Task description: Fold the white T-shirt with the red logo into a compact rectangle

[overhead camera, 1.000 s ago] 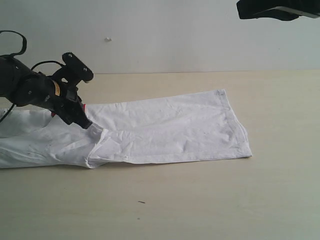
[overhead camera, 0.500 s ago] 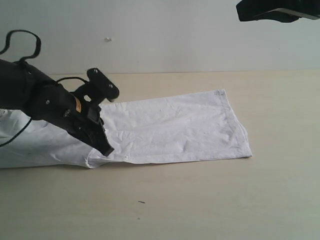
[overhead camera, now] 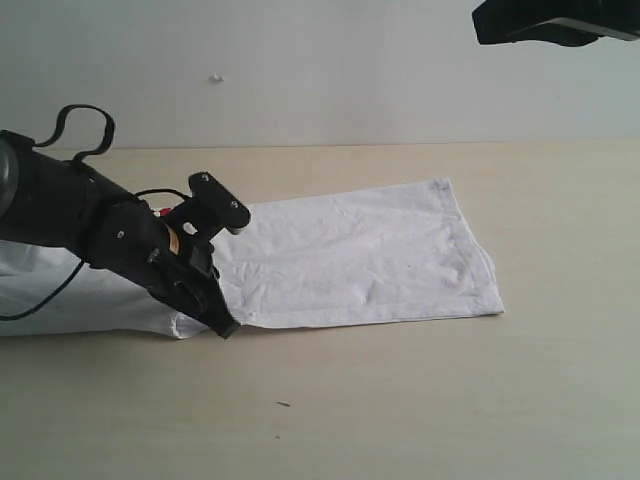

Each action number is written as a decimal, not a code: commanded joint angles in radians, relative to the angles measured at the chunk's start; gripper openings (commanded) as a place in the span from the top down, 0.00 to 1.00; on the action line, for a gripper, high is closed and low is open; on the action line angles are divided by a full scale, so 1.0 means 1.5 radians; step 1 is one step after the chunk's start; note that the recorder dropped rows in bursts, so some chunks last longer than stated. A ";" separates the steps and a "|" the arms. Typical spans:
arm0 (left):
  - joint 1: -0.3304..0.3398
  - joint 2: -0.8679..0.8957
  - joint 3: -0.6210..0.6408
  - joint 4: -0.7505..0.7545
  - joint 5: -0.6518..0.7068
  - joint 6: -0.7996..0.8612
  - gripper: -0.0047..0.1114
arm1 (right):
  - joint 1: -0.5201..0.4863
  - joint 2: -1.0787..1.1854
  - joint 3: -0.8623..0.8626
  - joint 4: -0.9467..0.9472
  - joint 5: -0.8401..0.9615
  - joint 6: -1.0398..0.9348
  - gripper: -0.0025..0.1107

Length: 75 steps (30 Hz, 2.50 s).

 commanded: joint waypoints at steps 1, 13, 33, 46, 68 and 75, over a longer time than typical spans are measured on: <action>0.009 -0.051 0.001 -0.007 0.000 -0.001 0.96 | 0.000 -0.004 0.004 0.000 0.008 0.001 0.98; 0.243 -0.147 -0.001 -0.008 0.090 -0.184 0.54 | 0.000 -0.004 0.004 0.000 0.010 0.000 0.98; 0.539 -0.015 -0.055 -0.453 0.147 0.101 0.48 | 0.000 -0.004 0.004 0.000 0.010 0.000 0.98; 0.544 0.056 -0.055 -0.445 0.100 0.105 0.48 | 0.000 -0.004 0.004 0.000 0.010 0.000 0.98; 0.573 0.106 -0.078 -0.598 0.201 0.243 0.48 | 0.000 -0.004 0.004 0.000 0.012 0.000 0.98; 0.573 0.112 -0.078 -0.659 0.227 0.301 0.58 | 0.000 -0.004 0.004 0.002 0.011 0.001 0.98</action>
